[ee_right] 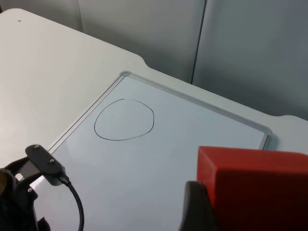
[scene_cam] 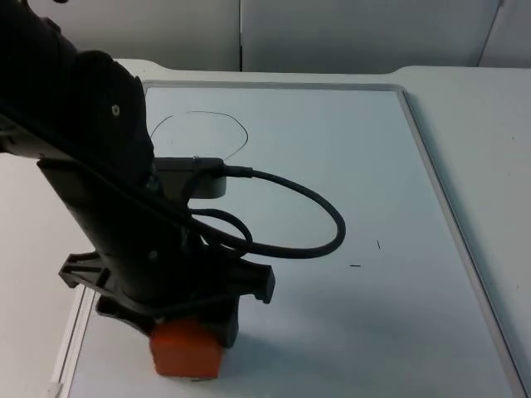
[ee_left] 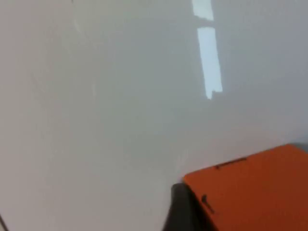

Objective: Pick up one cube with the left hand and another cube with the right hand. First place the cube in the right hand at the target position, then stack the cube in the left hand on top.

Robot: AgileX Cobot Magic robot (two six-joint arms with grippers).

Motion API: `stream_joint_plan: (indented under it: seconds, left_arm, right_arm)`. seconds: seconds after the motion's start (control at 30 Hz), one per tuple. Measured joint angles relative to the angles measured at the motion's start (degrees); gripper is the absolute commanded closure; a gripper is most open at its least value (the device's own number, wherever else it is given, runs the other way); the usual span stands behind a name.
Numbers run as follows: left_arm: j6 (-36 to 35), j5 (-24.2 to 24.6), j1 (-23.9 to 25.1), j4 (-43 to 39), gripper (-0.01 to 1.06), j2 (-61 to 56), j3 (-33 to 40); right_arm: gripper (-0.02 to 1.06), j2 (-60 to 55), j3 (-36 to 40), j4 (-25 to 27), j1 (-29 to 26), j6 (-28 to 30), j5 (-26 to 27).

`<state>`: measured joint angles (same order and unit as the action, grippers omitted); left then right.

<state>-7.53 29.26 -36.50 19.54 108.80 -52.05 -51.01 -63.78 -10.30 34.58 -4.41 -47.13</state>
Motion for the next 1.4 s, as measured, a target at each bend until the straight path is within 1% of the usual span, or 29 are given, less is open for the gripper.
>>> stream_joint_plan:
  seconds: [0.1, 0.13, 0.17, 0.2, 0.23, 0.27, 0.37, 0.43, 0.57, 0.6, 0.7, 0.77, 0.8, 0.83, 0.93, 0.97, 1.1, 1.2, 1.23, 1.33, 1.37, 1.4]
  left_arm:
    - [-0.11, 0.00, 0.00, -0.01, 0.89, 0.00, 0.00]
    - [-0.11, 0.00, 0.00, -0.01, 0.89, 0.00, 0.00]
    - [-0.11, 0.14, 0.00, -0.01, 0.99, -0.20, -0.13]
    - [0.01, 0.45, 0.00, -0.01, 1.03, -0.62, -0.25]
    - [0.39, 1.02, 0.00, -0.01, 1.05, -1.22, -0.68]
    - [0.39, 1.02, 0.00, -0.01, 1.05, -1.22, -0.68]
    - [3.04, 3.94, 0.00, -0.11, 1.05, -5.06, -2.87]
    - [4.42, 4.61, 0.00, -0.10, 1.05, -6.85, -3.73]
    - [9.29, 7.55, 0.00, -1.96, 1.05, -18.93, -5.44]
    - [9.29, 7.55, 0.00, -1.96, 1.05, -18.93, -5.44]
    - [10.21, 10.34, 0.00, -4.58, 1.05, -28.23, -5.51]
    - [10.57, 13.03, 0.00, -6.89, 1.05, -34.58, -5.51]
    - [10.57, 13.03, 0.00, -6.89, 1.05, -34.58, -5.51]
    - [10.57, 14.35, 0.00, -7.80, 1.05, -37.52, -5.51]
    - [10.57, 18.42, -0.02, -9.50, 1.05, -44.48, -5.51]
    - [10.57, 18.42, -0.02, -9.50, 1.05, -44.48, -5.51]
    - [10.57, 21.57, -0.12, -9.84, 1.05, -50.92, -5.51]
    - [10.67, 22.90, -0.12, -10.05, 1.05, -53.18, -5.51]
    - [10.67, 22.90, -0.12, -10.05, 1.05, -53.18, -5.51]
    - [10.67, 23.60, -0.12, -10.19, 1.05, -53.70, -4.72]
    - [10.67, 23.60, -0.12, -10.19, 1.05, -53.70, -4.72]
    - [10.67, 23.79, -0.12, -10.19, 1.05, -53.70, -4.26]
  right_arm:
    - [1.05, 0.00, 0.00, 0.00, 0.00, 0.00, 0.00]
    - [1.05, 0.00, 0.00, 0.00, 0.00, 0.00, 0.00]
    - [1.05, 0.00, 0.00, 0.00, 0.00, 0.00, 0.00]
    - [1.05, 0.00, 0.00, 0.00, 0.00, 0.00, 0.00]
    - [1.05, 0.00, 0.00, 0.00, 0.00, 0.00, 0.00]
    - [1.05, 0.00, 0.00, 0.00, 0.00, 0.00, 0.00]
    - [1.05, 0.00, 0.00, 0.00, 0.00, 0.00, 0.00]
    - [1.05, 0.00, 0.00, 0.00, 0.00, 0.00, 0.00]
    - [1.05, 0.00, 0.00, 0.00, 0.00, 0.00, -0.31]
    - [1.05, 0.00, 0.00, 0.00, 0.00, 0.00, -0.31]
    - [1.05, -0.10, 0.00, 0.00, 0.00, 0.00, -1.27]
    - [1.05, -0.87, 0.00, 0.00, 0.00, 0.00, -1.89]
    - [1.05, -0.87, 0.00, 0.00, 0.00, 0.00, -1.89]
    - [1.05, -1.50, 0.00, 0.00, 0.00, 0.00, -2.27]
    - [1.05, -5.38, 0.00, 0.00, 0.00, 0.00, -2.68]
    - [1.05, -5.38, 0.00, 0.00, 0.00, 0.00, -2.68]
    - [1.05, -12.43, 0.00, 1.09, 0.00, 0.11, -2.58]
    - [1.05, -18.69, 0.00, 2.34, 0.00, 0.55, -1.01]
    - [1.05, -18.69, 0.00, 2.34, 0.00, 0.55, -1.01]
    - [1.05, -24.96, 0.00, 3.04, 0.00, 0.80, 1.94]
    - [1.05, -24.96, 0.00, 3.04, 0.00, 0.80, 1.94]
    - [1.05, -26.86, 0.00, 3.30, 0.00, 0.92, 3.29]
